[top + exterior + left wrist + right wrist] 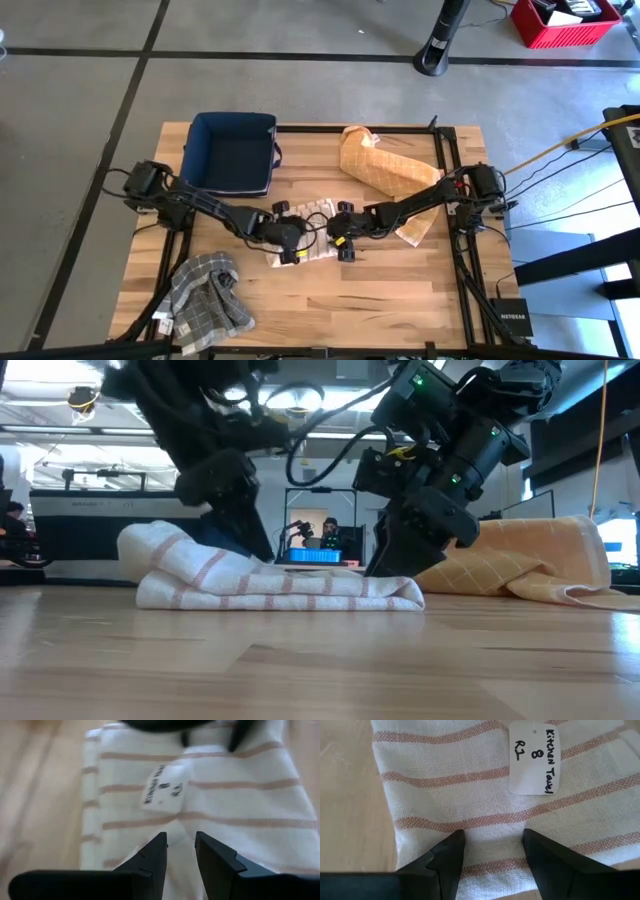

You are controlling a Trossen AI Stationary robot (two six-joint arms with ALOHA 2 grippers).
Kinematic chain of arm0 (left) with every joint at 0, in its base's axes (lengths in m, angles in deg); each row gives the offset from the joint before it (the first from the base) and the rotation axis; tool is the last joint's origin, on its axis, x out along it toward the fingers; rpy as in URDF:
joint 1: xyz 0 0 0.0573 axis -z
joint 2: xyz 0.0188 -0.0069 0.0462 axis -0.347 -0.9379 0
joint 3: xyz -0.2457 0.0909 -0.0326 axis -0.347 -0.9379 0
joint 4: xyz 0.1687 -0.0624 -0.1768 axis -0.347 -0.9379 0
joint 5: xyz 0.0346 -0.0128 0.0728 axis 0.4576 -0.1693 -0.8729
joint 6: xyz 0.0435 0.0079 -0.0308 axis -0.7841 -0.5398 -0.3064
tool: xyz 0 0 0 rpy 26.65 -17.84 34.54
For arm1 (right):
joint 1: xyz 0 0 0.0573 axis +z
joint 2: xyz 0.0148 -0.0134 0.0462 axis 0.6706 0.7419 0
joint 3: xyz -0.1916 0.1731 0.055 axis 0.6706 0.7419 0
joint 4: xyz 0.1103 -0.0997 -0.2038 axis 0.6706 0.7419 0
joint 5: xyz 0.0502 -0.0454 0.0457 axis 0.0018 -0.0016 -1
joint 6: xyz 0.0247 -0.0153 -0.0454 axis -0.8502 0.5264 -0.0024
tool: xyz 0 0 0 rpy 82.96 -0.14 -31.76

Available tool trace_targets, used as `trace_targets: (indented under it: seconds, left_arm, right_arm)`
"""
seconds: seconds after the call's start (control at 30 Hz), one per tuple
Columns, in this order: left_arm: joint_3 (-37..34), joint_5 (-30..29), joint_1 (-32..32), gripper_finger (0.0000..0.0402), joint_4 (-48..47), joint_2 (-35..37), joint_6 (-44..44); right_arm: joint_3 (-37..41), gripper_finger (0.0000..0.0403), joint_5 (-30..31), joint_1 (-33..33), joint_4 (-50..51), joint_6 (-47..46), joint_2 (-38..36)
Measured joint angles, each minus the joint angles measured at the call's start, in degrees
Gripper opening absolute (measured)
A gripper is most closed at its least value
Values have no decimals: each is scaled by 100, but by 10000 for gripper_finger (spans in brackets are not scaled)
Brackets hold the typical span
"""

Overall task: Fold towel
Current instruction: Fold the white towel

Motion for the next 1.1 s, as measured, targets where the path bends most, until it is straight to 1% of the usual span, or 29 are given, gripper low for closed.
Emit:
trace_targets:
  seconds: [0.1, 0.3, 0.37, 0.5, 0.6, 0.67, 0.73, 0.8, 0.87, 0.9, 0.97, 1.03, 1.1]
  left_arm:
    - [2, 204, -43, 95, 305, -130, -310]
    - [2, -21, -185, 95, 390, -157, -602]
    - [15, -28, -248, 95, 248, -188, -719]
    - [21, -44, -378, 95, -909, -190, -577]
    - [255, -181, -374, 95, -2429, -74, -138]
    - [471, -366, -290, 95, -3468, 51, 254]
    - [688, -627, -165, 95, -4314, 231, 629]
    - [867, -892, -37, 95, -4965, 453, 981]
    - [961, -1164, 75, 95, -5346, 651, 1355]
    - [961, -1285, 128, 95, -5344, 759, 1538]
    - [913, -1478, 230, 95, -4757, 958, 1675]
    - [776, -1465, 326, 95, -3481, 1056, 1293]
    - [520, -1110, 393, 95, -1932, 1056, 683]
  right_arm:
    - [0, 206, 1, 0, 2, 0, 0]
    - [0, 206, -1, 0, 3, 0, 0]
    - [0, 206, -1, 0, 4, 0, 2]
    - [0, 206, -1, 0, 8, -31, 2]
    - [0, 206, -3, 0, 14, -44, 2]
    - [0, 206, -3, 0, 20, -44, 2]
    - [0, 206, -3, 0, 27, -45, 2]
    - [0, 206, -3, 0, 27, -44, 2]
    - [0, 206, -3, 0, 29, -44, 2]
    - [0, 206, -1, 0, 29, -47, 2]
    - [0, 206, -2, 0, 29, -52, 2]
    - [0, 206, -3, 0, 29, -55, 4]
    - [0, 206, -3, 0, 29, -57, 4]
